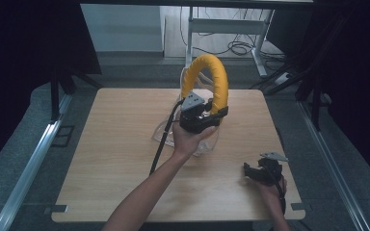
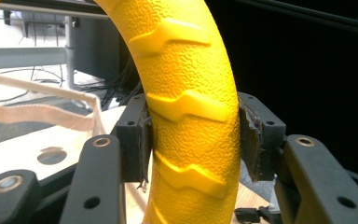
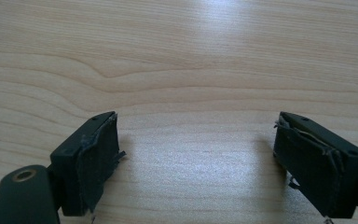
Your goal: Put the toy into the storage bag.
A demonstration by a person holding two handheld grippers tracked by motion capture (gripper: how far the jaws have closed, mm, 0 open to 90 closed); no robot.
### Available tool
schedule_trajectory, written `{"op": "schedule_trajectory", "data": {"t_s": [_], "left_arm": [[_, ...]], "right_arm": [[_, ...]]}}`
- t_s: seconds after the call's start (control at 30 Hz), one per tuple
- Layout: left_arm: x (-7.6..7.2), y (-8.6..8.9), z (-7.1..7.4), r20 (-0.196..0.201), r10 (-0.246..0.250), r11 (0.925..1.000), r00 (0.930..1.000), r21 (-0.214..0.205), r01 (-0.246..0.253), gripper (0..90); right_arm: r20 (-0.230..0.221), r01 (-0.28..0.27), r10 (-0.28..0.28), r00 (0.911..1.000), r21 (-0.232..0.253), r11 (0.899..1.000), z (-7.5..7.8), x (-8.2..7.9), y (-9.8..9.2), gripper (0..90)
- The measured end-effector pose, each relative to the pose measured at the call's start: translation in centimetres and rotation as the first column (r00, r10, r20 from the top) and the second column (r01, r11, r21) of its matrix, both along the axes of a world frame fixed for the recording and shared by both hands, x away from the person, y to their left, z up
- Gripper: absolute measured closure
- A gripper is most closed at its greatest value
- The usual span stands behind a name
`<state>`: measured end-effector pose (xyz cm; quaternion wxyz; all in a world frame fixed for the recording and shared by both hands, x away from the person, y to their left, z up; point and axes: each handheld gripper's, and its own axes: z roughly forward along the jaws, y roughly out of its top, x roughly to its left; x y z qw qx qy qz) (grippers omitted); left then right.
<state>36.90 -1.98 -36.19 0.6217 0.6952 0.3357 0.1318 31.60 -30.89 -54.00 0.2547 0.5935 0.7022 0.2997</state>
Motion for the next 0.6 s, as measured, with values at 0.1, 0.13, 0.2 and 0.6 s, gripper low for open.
{"op": "schedule_trajectory", "data": {"t_s": [0.1,0.13,0.2,0.6], "left_arm": [[0.5,0.4,-0.7,-0.024,0.013,0.9999,0.9996,-0.003,-0.013,51.0],[0.5,0.4,-0.7,-0.024,0.013,0.9999,0.9996,-0.003,-0.013,51.0],[0.9,0.7,-1.4,-0.043,0.023,0.9997,0.9988,-0.010,-0.023,51.0],[1.7,2.1,-3.9,-0.094,0.060,0.9982,0.9938,0.010,-0.059,50.9]], "right_arm": [[0.000,-0.002,0.002,1.0000,-0.001,1.000,0.0,0.0,0.0,14.3],[0.000,-0.001,0.001,1.0000,-0.001,1.000,0.0,0.0,0.0,14.3],[-0.001,-0.003,0.003,1.0000,-0.002,1.000,0.0,0.0,0.0,14.3],[-0.002,-0.002,0.002,1.0000,-0.002,1.000,0.0,0.0,0.0,14.3]]}}
